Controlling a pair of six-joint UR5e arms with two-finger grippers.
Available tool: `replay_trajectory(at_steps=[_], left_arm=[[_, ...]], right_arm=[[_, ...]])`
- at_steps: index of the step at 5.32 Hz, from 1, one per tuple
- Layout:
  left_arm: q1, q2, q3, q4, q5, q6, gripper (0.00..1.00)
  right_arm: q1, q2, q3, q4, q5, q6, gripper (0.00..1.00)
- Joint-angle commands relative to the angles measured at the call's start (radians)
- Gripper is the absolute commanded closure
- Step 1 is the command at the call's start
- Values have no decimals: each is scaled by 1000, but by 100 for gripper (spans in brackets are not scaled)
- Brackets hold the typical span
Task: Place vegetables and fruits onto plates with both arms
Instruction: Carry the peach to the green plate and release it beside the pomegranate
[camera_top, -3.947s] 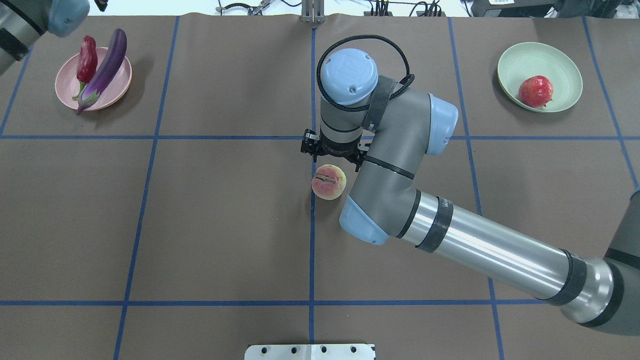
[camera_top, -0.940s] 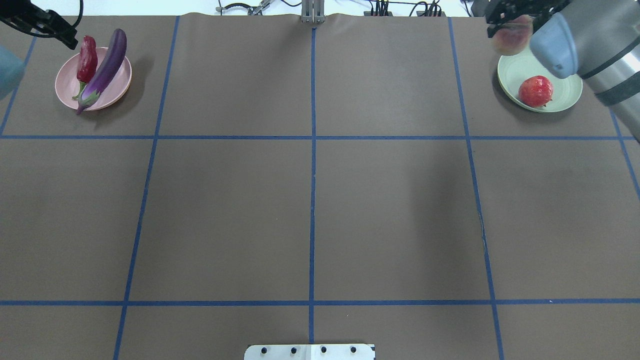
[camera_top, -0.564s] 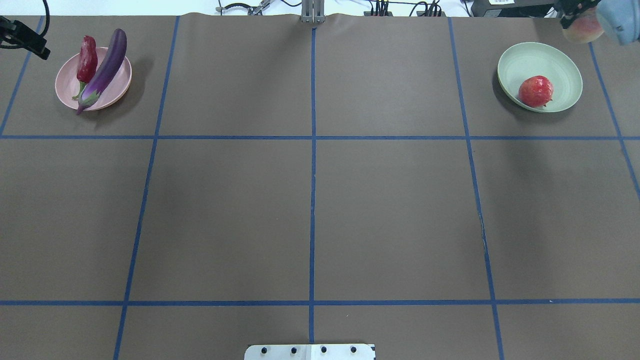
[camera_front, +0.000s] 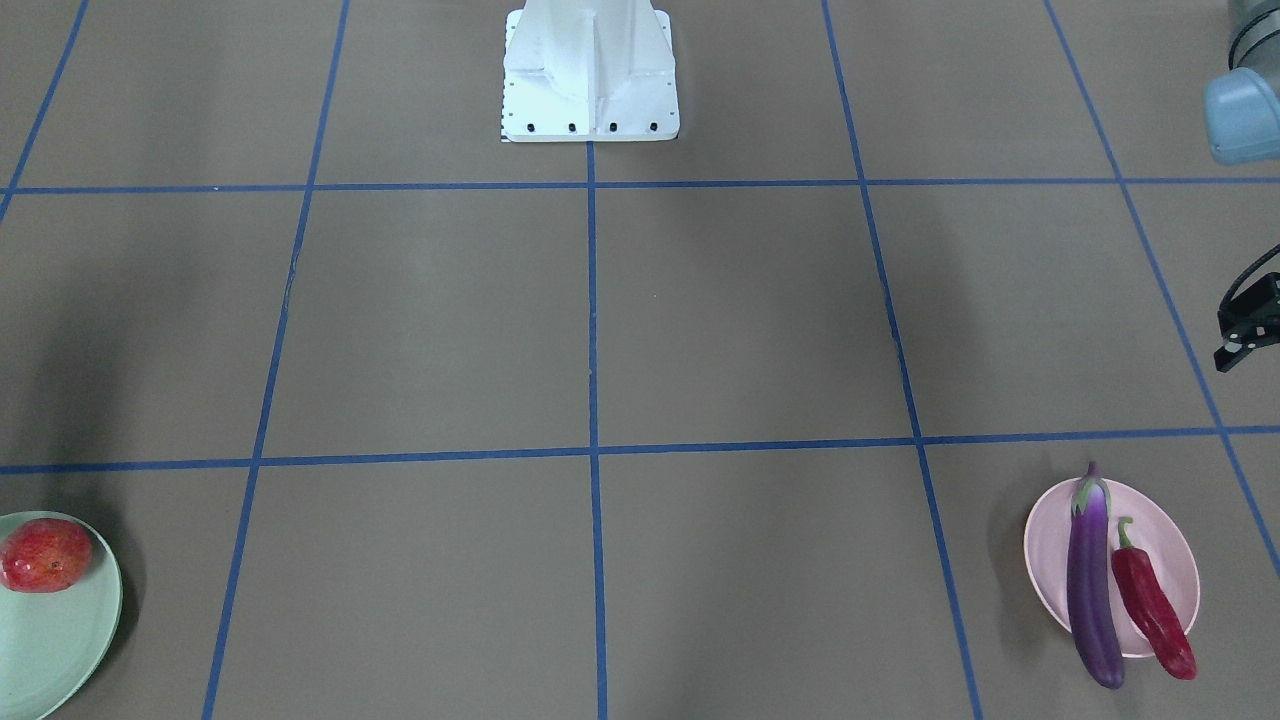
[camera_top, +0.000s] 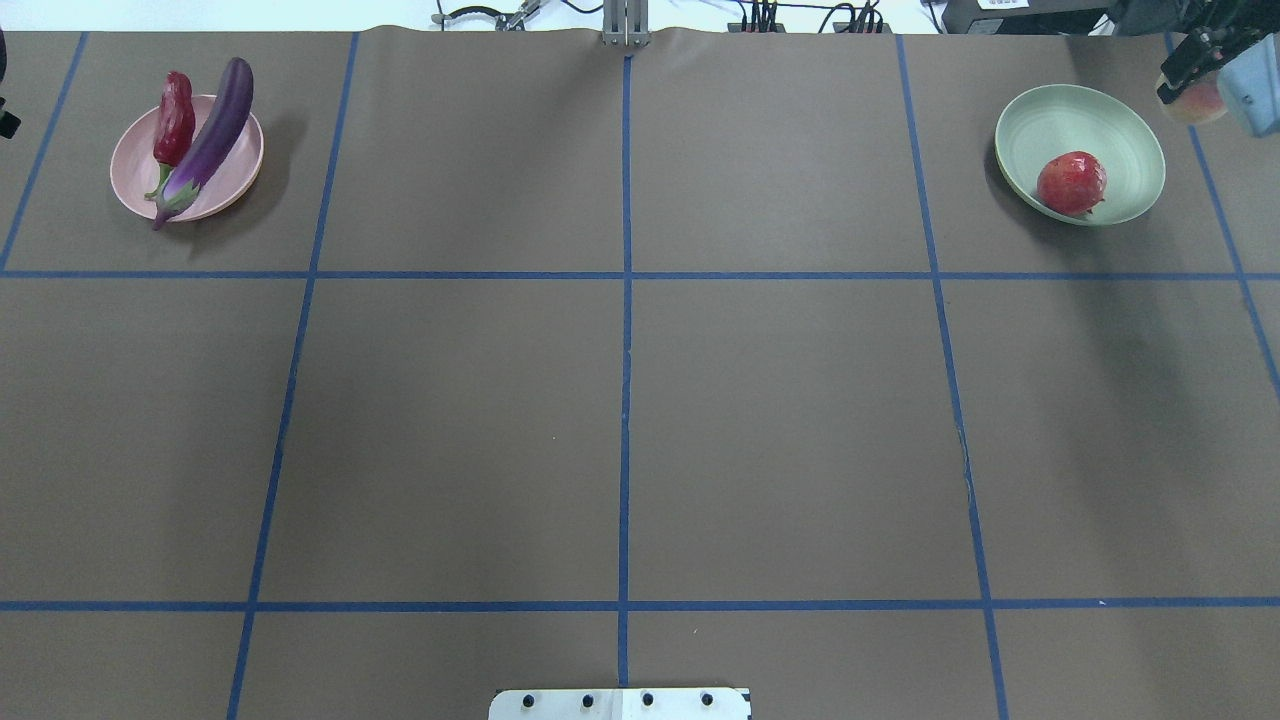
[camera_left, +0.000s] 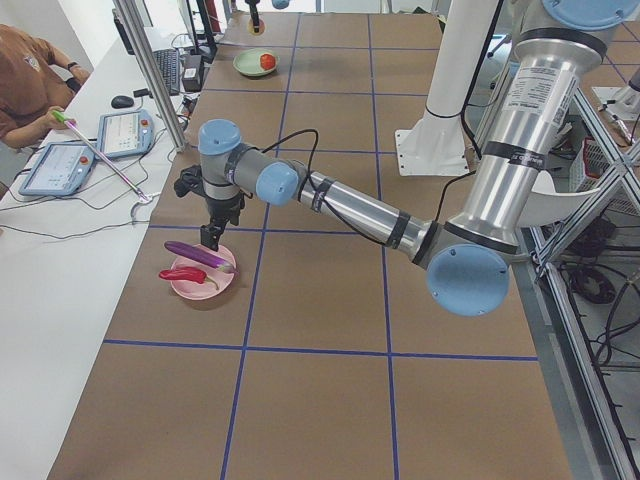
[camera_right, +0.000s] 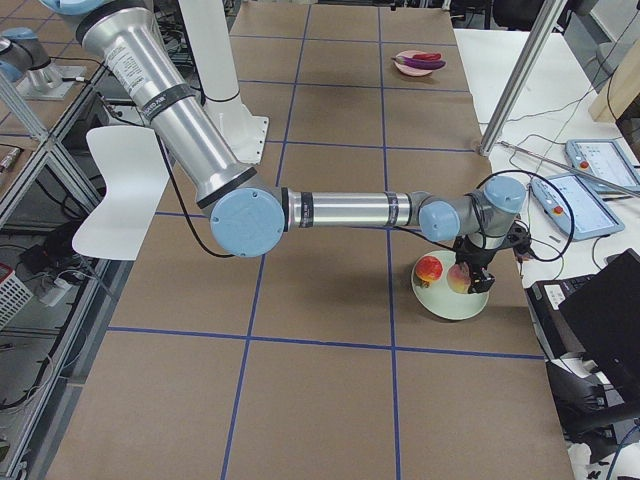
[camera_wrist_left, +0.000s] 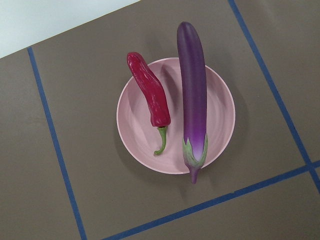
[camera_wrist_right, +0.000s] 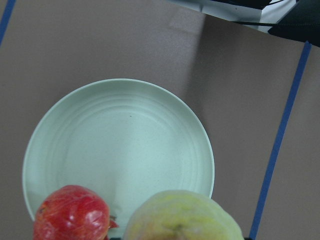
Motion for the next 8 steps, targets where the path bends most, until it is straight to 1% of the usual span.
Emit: replay_trajectory(at_steps=[1, 2, 3, 4, 5, 6, 7, 8], left_arm=[[-2, 3, 0, 0, 7, 6, 0], [-1, 1, 0, 0, 8, 6, 0], [-2, 0, 0, 0, 8, 6, 0], [-4, -2, 0, 0, 8, 6, 0], [-16, -2, -2, 2, 5, 6, 0], [-33, -2, -3, 28, 1, 7, 0], [-50, 0, -20, 76, -4, 83, 0], [-76, 1, -60, 232, -4, 225, 0]], right_arm=[[-95, -14, -75, 154, -62, 107, 100], [-108, -16, -78, 165, -66, 123, 60], [-100, -14, -75, 164, -63, 129, 1], [-52, 4, -31, 102, -40, 134, 0], [14, -5, 147, -157, 30, 117, 0], [77, -93, 385, -343, 64, 64, 0], [176, -138, 504, -493, 122, -16, 0], [194, -266, 680, -581, 132, -60, 0]])
